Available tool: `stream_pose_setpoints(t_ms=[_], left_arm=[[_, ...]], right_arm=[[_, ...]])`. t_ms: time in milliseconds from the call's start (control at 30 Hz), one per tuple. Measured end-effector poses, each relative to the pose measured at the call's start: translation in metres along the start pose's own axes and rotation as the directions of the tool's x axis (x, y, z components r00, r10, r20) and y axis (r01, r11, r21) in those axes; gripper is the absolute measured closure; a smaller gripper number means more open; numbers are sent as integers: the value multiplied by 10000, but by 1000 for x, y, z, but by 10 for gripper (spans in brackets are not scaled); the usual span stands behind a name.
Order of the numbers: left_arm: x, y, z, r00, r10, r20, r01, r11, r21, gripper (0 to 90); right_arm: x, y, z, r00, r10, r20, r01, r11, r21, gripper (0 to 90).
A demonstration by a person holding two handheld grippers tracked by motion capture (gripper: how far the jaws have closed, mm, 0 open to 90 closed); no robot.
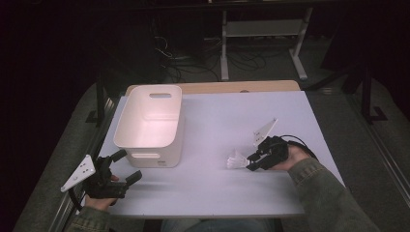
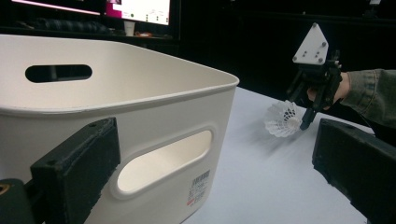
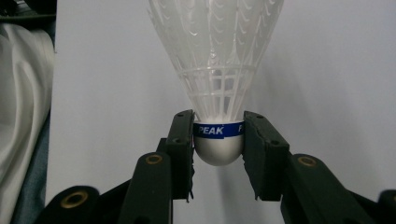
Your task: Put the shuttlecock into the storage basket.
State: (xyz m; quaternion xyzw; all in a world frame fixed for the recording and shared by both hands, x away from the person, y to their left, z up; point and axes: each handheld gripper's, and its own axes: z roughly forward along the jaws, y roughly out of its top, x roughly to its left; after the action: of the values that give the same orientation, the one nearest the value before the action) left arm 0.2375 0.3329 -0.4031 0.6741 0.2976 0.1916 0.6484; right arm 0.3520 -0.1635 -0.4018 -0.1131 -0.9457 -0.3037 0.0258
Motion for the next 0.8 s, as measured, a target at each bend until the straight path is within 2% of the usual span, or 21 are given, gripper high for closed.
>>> stream_pose_setpoints(t_ms=[133, 300, 633, 800], left_arm=[[0, 0, 0, 10000, -13, -20, 13, 10000, 5, 6], [0, 0, 0, 10000, 70, -5, -70, 10000, 27, 6], [0, 0, 0, 9998, 183, -84, -182, 9998, 87, 6], [-1, -1, 0, 9997, 203, -132, -200, 9996, 176, 6]], right_arm=[[1, 8, -9, 9994, 76, 340, -65, 9994, -328, 636], [0, 18, -17, 9985, 145, 535, -101, 9967, -810, 636], [0, 35, -15, 9990, 167, 425, -124, 9950, -995, 636], [1, 44, -18, 9985, 271, 466, -206, 9907, -1344, 636]])
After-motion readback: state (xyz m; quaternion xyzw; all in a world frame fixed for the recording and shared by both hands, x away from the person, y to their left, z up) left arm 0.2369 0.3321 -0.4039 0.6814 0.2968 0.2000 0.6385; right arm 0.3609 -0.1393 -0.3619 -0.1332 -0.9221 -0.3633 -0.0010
